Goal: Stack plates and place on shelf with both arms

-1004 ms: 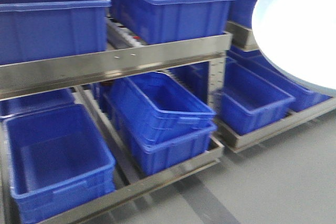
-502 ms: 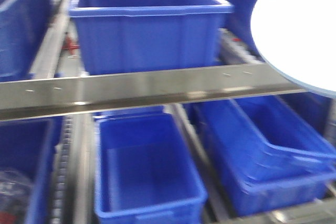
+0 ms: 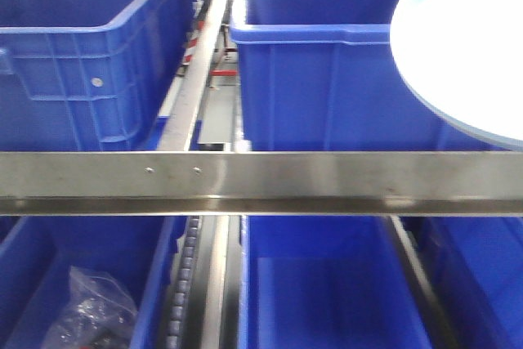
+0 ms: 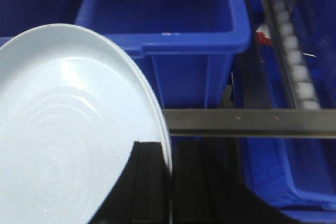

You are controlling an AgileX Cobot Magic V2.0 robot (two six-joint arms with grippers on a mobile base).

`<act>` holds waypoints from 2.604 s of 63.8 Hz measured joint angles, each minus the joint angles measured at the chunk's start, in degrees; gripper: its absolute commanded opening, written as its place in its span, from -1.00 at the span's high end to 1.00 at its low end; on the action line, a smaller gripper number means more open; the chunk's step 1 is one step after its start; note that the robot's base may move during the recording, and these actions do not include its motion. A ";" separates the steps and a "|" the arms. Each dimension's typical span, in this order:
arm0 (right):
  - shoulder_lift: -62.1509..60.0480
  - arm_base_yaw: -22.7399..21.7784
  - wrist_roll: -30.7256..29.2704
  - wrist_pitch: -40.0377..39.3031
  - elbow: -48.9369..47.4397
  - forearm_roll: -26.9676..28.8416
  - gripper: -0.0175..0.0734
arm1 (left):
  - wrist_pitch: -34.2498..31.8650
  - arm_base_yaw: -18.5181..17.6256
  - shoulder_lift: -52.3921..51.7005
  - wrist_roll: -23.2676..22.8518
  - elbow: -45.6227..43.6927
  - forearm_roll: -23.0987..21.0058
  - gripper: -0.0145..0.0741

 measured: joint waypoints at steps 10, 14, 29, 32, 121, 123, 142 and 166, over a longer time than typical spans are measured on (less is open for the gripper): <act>0.00 0.00 0.00 0.00 0.00 0.00 0.56 | 0.00 0.00 0.00 0.00 0.00 0.00 0.48; 0.00 0.00 0.00 0.00 0.00 0.00 0.56 | 0.00 0.00 0.00 0.00 0.00 0.00 0.48; 0.00 0.00 0.00 0.00 0.00 0.00 0.56 | 0.00 0.00 0.00 0.00 0.00 0.00 0.48; 0.00 0.00 0.00 0.00 0.00 0.00 0.56 | 0.00 0.00 0.00 0.00 0.00 0.00 0.48; 0.00 0.00 0.00 -2.79 0.00 0.00 0.56 | 0.00 0.00 0.00 0.00 0.00 0.00 0.48; 0.11 0.00 0.00 -3.78 0.00 0.00 0.56 | 0.00 0.00 0.00 0.00 0.00 0.00 0.48; 14.22 0.00 0.00 -18.12 -9.56 0.00 0.56 | 0.00 0.00 0.00 0.00 0.00 0.00 0.48; 38.70 -2.86 0.00 -24.87 -27.81 0.00 -0.58 | 0.00 0.00 0.00 0.00 0.00 0.00 0.48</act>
